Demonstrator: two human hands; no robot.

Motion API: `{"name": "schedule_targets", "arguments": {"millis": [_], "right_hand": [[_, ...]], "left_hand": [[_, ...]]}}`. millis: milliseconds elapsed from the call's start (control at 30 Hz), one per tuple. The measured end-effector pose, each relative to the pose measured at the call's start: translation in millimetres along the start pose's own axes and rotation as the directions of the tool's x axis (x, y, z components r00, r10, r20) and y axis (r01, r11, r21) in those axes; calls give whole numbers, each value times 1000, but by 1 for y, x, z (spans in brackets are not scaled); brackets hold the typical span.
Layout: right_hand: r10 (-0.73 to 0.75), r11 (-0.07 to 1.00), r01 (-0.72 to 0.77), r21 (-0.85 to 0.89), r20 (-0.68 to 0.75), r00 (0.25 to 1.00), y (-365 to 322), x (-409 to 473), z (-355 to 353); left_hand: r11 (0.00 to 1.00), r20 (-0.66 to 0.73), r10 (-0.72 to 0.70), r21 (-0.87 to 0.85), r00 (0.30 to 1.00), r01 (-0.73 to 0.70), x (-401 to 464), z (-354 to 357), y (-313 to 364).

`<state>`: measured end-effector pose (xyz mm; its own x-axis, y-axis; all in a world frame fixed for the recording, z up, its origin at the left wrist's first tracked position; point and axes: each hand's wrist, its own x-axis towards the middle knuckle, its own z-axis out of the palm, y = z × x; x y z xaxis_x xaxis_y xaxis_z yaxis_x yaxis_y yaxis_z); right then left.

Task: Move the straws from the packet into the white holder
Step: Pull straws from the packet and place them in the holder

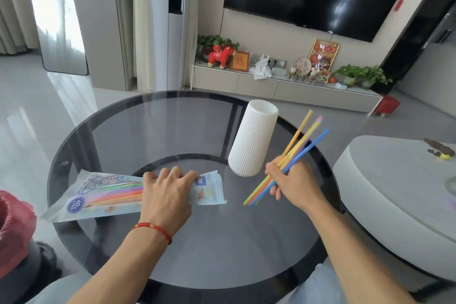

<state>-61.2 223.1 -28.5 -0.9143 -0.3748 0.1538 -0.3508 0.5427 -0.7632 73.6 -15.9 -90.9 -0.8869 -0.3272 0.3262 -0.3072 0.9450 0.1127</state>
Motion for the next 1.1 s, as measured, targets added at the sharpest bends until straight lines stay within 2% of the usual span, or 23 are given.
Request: {"name": "schedule_targets", "arguments": {"millis": [100, 200, 300, 400, 500, 600, 700, 800, 1000, 1100], "right_hand": [[22, 973, 11, 229, -140, 990, -10, 4, -7], [76, 820, 109, 562, -296, 952, -35, 23, -25], [146, 674, 197, 712, -390, 909, -66, 49, -43], [161, 710, 237, 663, -481, 862, -88, 70, -50], [124, 819, 227, 527, -549, 827, -95, 85, -49], [89, 906, 159, 393, -543, 835, -94, 93, -42], [87, 925, 125, 358, -522, 849, -91, 97, -34], [65, 931, 157, 331, -570, 819, -86, 102, -33], [50, 964, 82, 254, -477, 878, -78, 107, -31], [89, 956, 33, 291, -395, 914, -82, 109, -26]], "left_hand": [[1000, -3, 12, -3, 1000, -12, 1, 2, 1], [1000, 2, 16, -4, 1000, -16, 0, 4, 3], [1000, -2, 21, -15, 1000, -21, -1, 2, 4], [1000, 10, 19, -21, 1000, -19, -2, 1, 5], [999, 18, 21, -29, 1000, -21, -2, 0, 6], [999, 19, 19, -29, 1000, -18, -2, -1, 6], [999, 20, 17, -29, 1000, -17, -2, -2, 6], [999, 23, 12, -33, 1000, -12, -2, -3, 6], [999, 48, 2, -33, 999, 0, -1, -5, 7], [999, 61, -2, -44, 998, 5, -1, -5, 7]]}}
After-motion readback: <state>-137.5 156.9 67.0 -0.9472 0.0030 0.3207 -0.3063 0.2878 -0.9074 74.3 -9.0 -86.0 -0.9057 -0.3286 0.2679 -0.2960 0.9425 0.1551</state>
